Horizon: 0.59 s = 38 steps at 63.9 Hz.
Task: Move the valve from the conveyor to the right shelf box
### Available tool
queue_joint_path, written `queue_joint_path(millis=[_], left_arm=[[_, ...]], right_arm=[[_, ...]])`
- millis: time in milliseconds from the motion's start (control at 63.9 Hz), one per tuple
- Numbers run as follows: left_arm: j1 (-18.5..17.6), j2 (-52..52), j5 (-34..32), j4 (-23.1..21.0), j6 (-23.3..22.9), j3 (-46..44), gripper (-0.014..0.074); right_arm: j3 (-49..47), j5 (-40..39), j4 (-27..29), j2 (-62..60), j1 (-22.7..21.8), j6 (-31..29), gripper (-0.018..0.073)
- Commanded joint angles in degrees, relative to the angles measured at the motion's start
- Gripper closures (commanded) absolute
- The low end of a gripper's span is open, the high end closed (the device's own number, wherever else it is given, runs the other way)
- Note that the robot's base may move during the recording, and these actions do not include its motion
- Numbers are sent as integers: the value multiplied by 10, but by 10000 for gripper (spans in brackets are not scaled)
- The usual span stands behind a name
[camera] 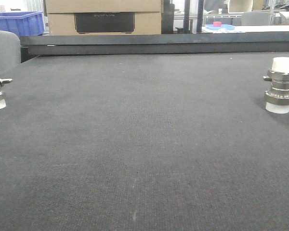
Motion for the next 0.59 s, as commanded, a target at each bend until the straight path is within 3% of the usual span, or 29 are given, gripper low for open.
queue_joint_path(millis=[0,579], left_arm=[[-2,-3,-6,1,-3,-1,708],[-2,-3,-62,1,-3,-1,708]], right_arm=[[0,-15,1,-2,0,0,721],[0,-15,1,-2,0,0,721]])
